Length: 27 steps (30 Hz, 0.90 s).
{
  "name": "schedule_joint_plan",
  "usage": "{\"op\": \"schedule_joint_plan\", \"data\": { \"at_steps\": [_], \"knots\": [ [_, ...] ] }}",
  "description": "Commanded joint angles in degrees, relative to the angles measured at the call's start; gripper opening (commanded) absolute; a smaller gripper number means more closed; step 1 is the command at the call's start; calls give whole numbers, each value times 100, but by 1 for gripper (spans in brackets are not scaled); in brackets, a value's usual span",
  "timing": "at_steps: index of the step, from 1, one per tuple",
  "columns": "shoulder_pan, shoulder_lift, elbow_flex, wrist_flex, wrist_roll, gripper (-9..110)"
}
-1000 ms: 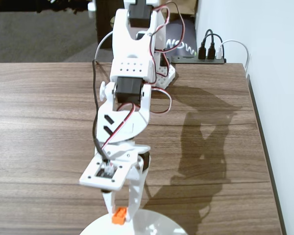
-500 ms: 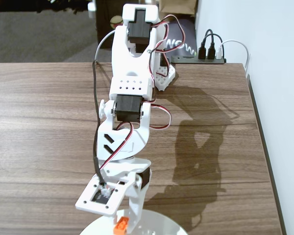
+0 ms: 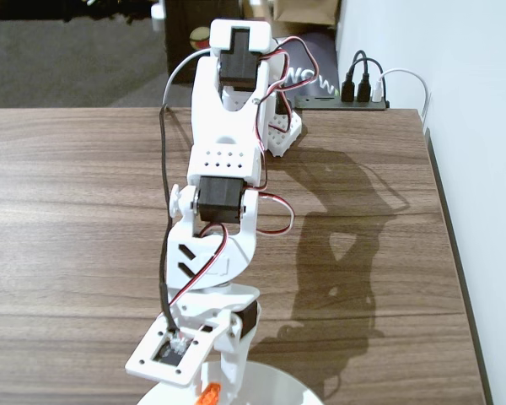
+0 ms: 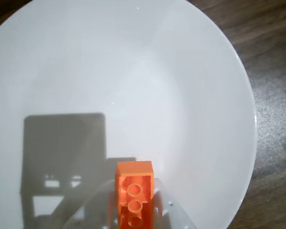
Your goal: Grasp a lego block and put it on the plate.
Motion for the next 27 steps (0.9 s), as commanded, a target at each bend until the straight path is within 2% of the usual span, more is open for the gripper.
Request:
{"op": "schedule_joint_plan", "data": {
  "at_steps": [1,17,27],
  "knots": [
    [-70,35,-316,9,18,7],
    [-141,308,-413,475,-316,19],
    [-79,1257,185,1028,-686,21]
  ]
}}
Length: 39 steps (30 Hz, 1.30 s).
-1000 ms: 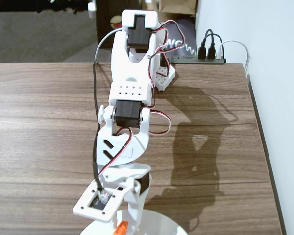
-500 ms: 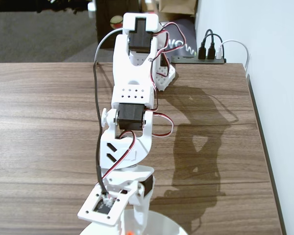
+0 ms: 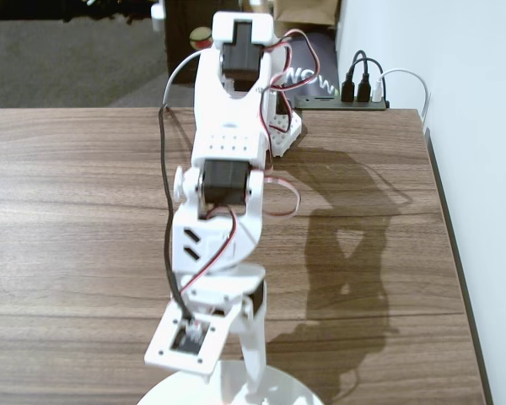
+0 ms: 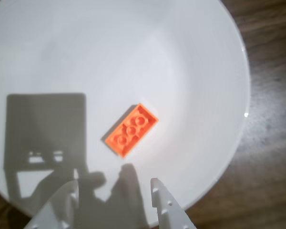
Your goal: Grasp a lego block and put it on the plate.
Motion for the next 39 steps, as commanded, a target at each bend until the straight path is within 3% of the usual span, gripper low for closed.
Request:
{"op": "schedule_joint_plan", "data": {
  "at_steps": [1,14,26,35,39],
  "knots": [
    [18,782,202,53,-123,21],
    [18,3375,3146,158,-483,19],
    [-211,5862,5651,396,-308,3],
    [-396,7269,6829,782,176,1],
    [-598,7972,7409,791,1125,1]
  ]
}}
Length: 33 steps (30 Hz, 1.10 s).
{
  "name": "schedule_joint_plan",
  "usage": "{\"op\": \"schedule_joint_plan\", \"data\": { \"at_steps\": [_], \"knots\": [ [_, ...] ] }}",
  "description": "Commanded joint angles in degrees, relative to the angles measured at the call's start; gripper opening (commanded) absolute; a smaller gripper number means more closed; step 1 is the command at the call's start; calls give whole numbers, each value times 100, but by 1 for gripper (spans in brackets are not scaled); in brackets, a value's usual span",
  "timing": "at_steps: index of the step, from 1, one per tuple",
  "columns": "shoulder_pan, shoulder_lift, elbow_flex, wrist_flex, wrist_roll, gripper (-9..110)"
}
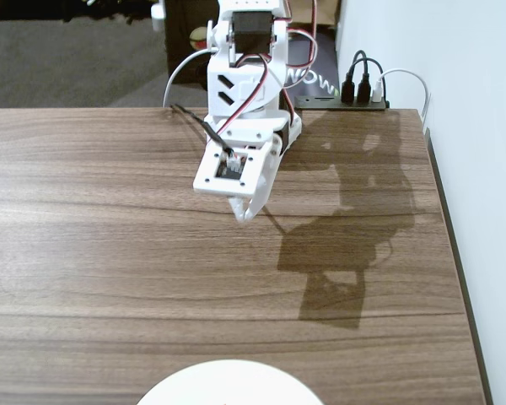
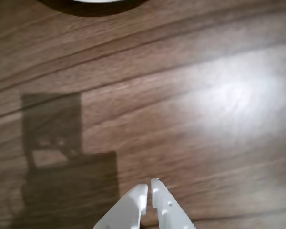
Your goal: Grasp a lego block and put it on the plate.
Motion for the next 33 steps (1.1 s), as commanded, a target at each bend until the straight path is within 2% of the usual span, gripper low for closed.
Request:
{"op": "schedule_joint_plan", "data": {
  "at_steps": [1,10,16,22,33],
  "knots": [
    [-158,633,255,53,870,1],
    [-229,1960,1169,352,3709,1],
    [229,2593,1626,334,5291,1],
    [290,3270,2109,334,5933,1],
    [562,4482,2672,800,6495,1]
  ]
}}
